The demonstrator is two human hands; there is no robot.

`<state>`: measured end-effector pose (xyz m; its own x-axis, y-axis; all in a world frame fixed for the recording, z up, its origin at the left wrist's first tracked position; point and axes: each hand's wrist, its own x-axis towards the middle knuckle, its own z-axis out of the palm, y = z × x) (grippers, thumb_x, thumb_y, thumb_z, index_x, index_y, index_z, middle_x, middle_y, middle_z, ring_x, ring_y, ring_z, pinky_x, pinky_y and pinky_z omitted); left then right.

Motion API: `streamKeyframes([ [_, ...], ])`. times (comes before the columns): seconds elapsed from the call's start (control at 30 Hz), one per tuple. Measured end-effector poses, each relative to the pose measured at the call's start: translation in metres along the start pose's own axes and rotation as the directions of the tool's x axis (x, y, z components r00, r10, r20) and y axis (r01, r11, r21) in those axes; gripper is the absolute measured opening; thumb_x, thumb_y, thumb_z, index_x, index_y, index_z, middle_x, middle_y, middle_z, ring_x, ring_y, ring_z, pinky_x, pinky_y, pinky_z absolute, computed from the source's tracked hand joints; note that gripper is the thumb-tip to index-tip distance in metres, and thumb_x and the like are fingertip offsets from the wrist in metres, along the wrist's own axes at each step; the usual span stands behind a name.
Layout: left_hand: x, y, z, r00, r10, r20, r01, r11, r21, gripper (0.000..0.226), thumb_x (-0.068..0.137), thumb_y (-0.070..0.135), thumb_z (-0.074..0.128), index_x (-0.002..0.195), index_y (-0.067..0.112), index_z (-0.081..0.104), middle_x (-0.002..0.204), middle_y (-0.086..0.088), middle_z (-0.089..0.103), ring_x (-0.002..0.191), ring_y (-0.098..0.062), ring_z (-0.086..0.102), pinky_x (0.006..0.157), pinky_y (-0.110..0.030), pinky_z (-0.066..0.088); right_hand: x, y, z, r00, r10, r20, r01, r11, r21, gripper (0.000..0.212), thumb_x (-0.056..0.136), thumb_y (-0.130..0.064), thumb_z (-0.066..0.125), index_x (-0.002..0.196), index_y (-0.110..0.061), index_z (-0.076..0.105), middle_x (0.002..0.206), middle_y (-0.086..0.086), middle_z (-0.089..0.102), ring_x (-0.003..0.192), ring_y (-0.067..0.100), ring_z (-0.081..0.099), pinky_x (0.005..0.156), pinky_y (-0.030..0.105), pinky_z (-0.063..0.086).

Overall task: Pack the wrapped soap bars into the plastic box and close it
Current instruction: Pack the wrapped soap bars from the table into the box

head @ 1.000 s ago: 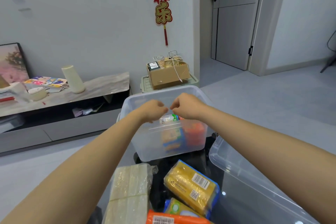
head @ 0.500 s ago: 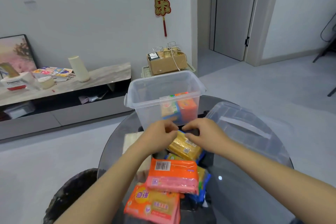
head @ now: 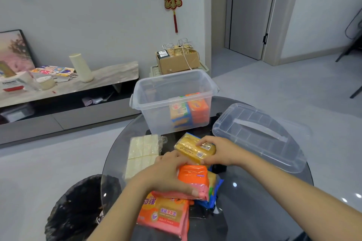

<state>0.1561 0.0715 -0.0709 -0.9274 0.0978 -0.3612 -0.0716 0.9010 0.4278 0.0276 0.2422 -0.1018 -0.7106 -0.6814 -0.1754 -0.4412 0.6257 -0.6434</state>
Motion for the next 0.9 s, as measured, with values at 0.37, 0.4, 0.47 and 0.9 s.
streamKeyframes([
  [0.37,0.007,0.000,0.002,0.987,0.036,-0.156,-0.030,0.999,0.043,0.088,0.057,0.060,0.074,0.135,0.037,0.041,0.118,0.013,0.045,0.112,-0.009,0.045,0.094,-0.028,0.045,-0.002,0.011,-0.005,0.999,0.038,-0.031,-0.040,0.998,-0.056,0.078,0.065,-0.038,0.079,0.133,-0.028,0.041,0.133,-0.004,0.052,0.114,0.016,0.053,0.093,0.028,0.046],
  [0.4,0.008,0.000,0.002,0.980,0.029,-0.196,-0.022,0.999,0.041,0.089,0.058,0.060,0.073,0.136,0.035,0.041,0.115,0.011,0.046,0.110,-0.010,0.046,0.092,-0.027,0.045,-0.002,0.010,-0.006,0.998,0.045,-0.054,-0.046,0.999,-0.026,0.080,0.066,-0.035,0.080,0.135,-0.027,0.041,0.135,-0.004,0.052,0.113,0.015,0.053,0.091,0.025,0.045],
  [0.47,0.008,0.003,0.000,0.954,-0.004,-0.300,0.006,1.000,0.007,0.090,0.057,0.061,0.072,0.137,0.032,0.043,0.108,0.009,0.046,0.103,-0.010,0.048,0.088,-0.027,0.046,-0.002,0.008,-0.008,0.992,0.079,-0.097,-0.073,0.995,0.063,0.078,0.067,-0.030,0.078,0.137,-0.024,0.043,0.135,-0.002,0.052,0.102,0.011,0.055,0.081,0.020,0.045],
  [0.9,-0.015,-0.029,-0.013,0.578,-0.386,-0.719,0.416,0.897,-0.147,0.058,0.062,0.069,0.058,0.103,0.027,0.063,0.101,-0.005,0.064,0.100,-0.027,0.058,0.085,-0.044,0.050,-0.052,-0.041,0.020,0.989,0.027,-0.144,-0.040,0.995,-0.094,0.089,0.059,-0.050,0.068,0.139,-0.032,0.034,0.115,-0.008,0.060,0.093,0.011,0.058,0.075,0.024,0.049],
])
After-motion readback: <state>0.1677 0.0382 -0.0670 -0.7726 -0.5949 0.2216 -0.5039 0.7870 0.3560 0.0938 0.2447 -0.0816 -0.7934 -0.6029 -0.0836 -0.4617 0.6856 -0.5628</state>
